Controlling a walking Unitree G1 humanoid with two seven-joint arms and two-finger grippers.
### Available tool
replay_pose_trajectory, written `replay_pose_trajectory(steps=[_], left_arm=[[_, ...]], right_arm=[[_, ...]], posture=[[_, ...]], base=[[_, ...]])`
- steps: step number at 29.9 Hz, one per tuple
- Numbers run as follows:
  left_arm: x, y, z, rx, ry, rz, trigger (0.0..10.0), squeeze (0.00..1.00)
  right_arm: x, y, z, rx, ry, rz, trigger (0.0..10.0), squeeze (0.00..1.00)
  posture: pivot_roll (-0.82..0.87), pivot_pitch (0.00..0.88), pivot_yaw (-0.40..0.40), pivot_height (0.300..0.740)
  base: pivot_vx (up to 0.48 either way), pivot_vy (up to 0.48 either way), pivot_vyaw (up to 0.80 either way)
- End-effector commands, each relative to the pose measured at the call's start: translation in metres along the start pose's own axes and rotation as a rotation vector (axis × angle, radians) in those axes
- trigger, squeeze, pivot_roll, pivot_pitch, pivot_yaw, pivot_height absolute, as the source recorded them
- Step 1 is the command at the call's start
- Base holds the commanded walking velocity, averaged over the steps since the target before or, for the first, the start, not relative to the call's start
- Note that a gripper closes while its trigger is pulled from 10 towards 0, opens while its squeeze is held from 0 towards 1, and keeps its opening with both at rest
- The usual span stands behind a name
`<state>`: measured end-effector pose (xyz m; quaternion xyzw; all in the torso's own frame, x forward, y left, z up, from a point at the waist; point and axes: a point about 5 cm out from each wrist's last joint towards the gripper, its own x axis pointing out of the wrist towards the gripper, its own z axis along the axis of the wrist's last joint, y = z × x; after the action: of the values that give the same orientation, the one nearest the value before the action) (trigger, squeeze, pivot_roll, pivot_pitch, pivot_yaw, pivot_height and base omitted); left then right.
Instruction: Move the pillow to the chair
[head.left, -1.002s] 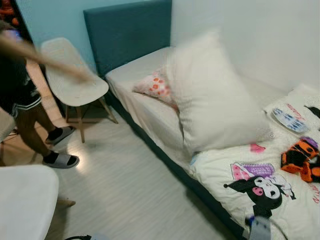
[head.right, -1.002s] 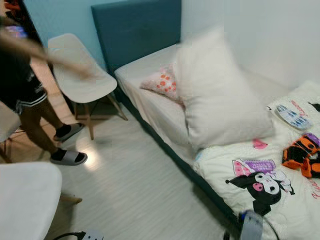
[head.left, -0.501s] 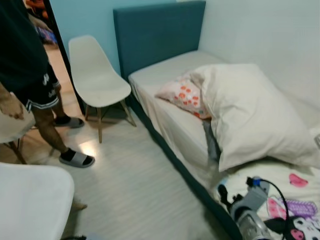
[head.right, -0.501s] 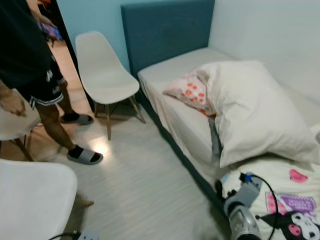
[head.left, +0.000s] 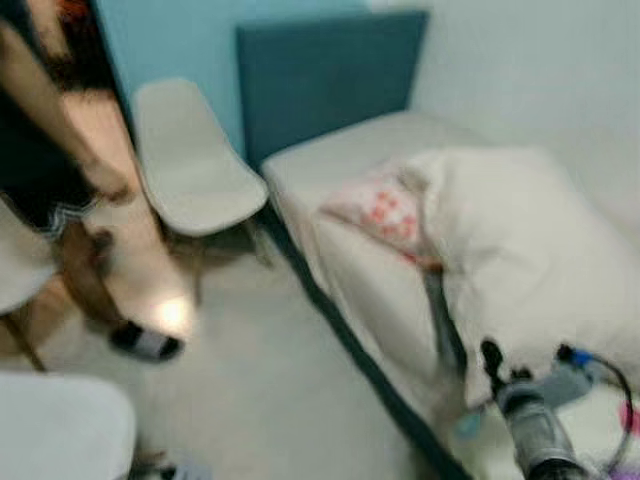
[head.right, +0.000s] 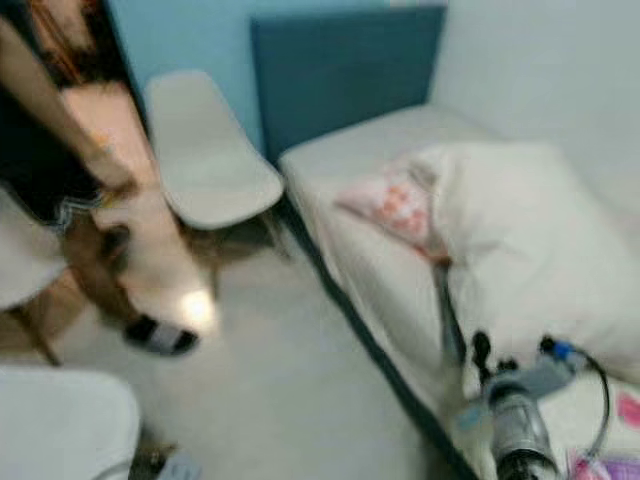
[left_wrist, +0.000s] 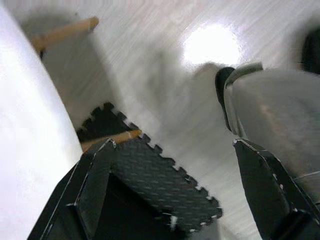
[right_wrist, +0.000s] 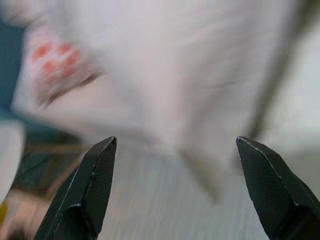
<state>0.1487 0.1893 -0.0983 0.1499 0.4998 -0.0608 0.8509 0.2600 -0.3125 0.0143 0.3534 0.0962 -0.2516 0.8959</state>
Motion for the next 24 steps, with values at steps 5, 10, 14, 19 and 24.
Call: replay_pose_trajectory(steps=[5, 10, 14, 19, 24], left_arm=[[0.000, -0.004, -0.003, 0.011, 0.014, -0.023, 10.0, 0.00], [-0.001, -0.002, -0.004, 0.024, 0.016, -0.023, 10.0, 0.00], [0.000, -0.001, -0.004, 0.030, 0.015, -0.022, 10.0, 0.00], [0.000, 0.000, -0.001, 0.039, 0.011, -0.022, 10.0, 0.00], [0.000, 0.000, -0.002, 0.041, 0.012, -0.020, 10.0, 0.00]], right_arm=[[-0.005, -0.021, 0.016, 0.087, -0.065, -0.073, 10.0, 0.00], [-0.006, -0.029, 0.029, 0.140, -0.116, -0.075, 10.0, 0.00], [-0.005, -0.025, 0.027, 0.150, -0.105, -0.042, 10.0, 0.00], [-0.005, -0.018, 0.002, 0.156, 0.004, -0.040, 10.0, 0.00], [-0.005, -0.010, -0.010, 0.187, 0.056, 0.011, 10.0, 0.00]], posture=[[-0.01, 0.069, 0.023, 0.720], [-0.02, 0.065, 0.032, 0.720], [-0.02, 0.064, 0.032, 0.720], [-0.02, 0.060, 0.030, 0.720], [-0.02, 0.067, 0.032, 0.720]], base=[[0.341, 0.000, -0.68], [0.335, 0.000, -0.68], [0.332, 0.000, -0.68], [0.327, 0.000, -0.27], [0.316, 0.000, 0.00]])
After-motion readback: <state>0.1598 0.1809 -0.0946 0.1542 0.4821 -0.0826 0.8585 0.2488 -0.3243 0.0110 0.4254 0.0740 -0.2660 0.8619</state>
